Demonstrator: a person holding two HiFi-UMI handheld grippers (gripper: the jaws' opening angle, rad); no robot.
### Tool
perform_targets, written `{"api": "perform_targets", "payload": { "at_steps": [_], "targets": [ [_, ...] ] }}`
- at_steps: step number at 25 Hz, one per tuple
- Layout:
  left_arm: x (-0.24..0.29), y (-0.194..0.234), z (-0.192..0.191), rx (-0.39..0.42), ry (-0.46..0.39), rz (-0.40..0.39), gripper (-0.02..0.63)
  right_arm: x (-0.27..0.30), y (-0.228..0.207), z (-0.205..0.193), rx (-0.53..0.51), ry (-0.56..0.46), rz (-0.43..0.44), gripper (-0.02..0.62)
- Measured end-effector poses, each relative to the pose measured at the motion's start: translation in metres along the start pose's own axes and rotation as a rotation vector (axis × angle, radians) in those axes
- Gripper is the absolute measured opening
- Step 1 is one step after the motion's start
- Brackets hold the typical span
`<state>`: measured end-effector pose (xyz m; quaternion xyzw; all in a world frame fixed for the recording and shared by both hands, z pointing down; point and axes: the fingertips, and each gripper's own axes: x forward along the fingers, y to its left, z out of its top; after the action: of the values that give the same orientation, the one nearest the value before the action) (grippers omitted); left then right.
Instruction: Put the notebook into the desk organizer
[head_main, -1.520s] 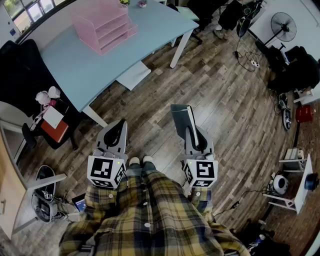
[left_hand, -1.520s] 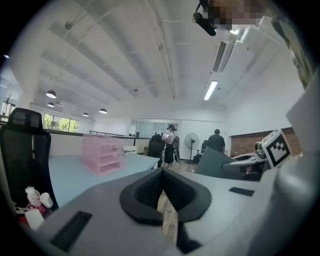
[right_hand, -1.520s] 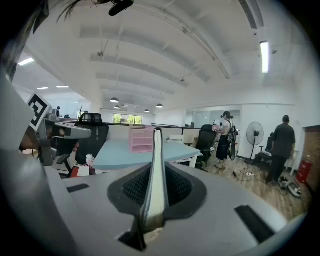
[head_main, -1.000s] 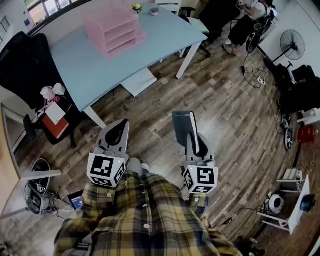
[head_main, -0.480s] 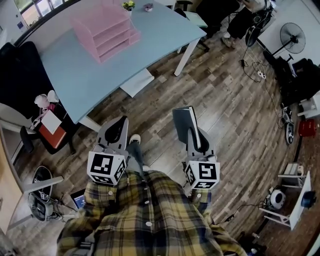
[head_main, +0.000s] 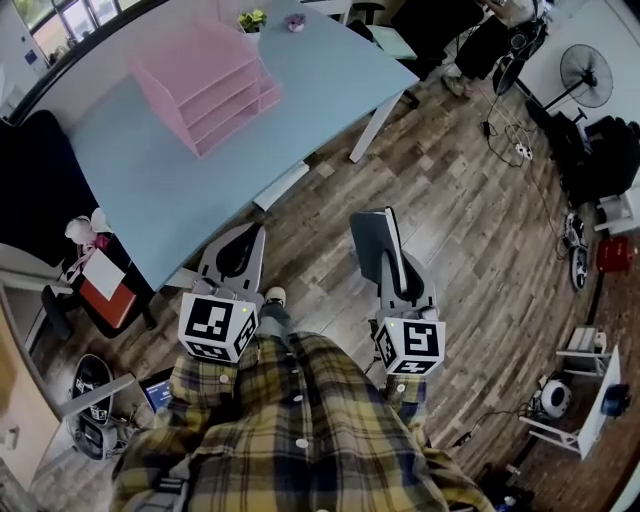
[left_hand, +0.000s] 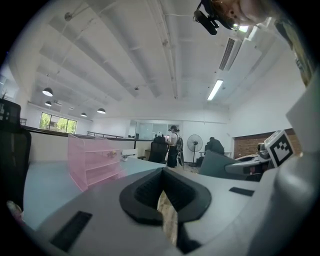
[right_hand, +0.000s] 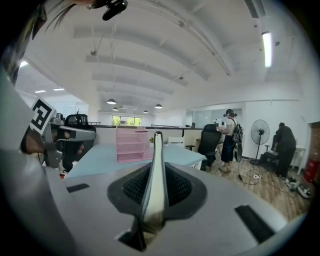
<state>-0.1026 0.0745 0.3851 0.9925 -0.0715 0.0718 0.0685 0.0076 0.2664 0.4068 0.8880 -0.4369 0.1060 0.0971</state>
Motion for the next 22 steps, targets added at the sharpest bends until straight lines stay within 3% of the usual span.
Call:
{"api": "perform_targets", "payload": {
  "at_steps": [10,22],
  "targets": [
    [0.042,0.047,0.015,0.004,-0.005,-0.01,-0.008,0.059,0.001,0.019,0.008,-0.003,-0.019,0.06],
    [0.06,0.105,0.017,-0.026,0.001,0.04,-0.008,0.121,0.026,0.038,-0.013,0.006,0.036,0.06]
  ]
}}
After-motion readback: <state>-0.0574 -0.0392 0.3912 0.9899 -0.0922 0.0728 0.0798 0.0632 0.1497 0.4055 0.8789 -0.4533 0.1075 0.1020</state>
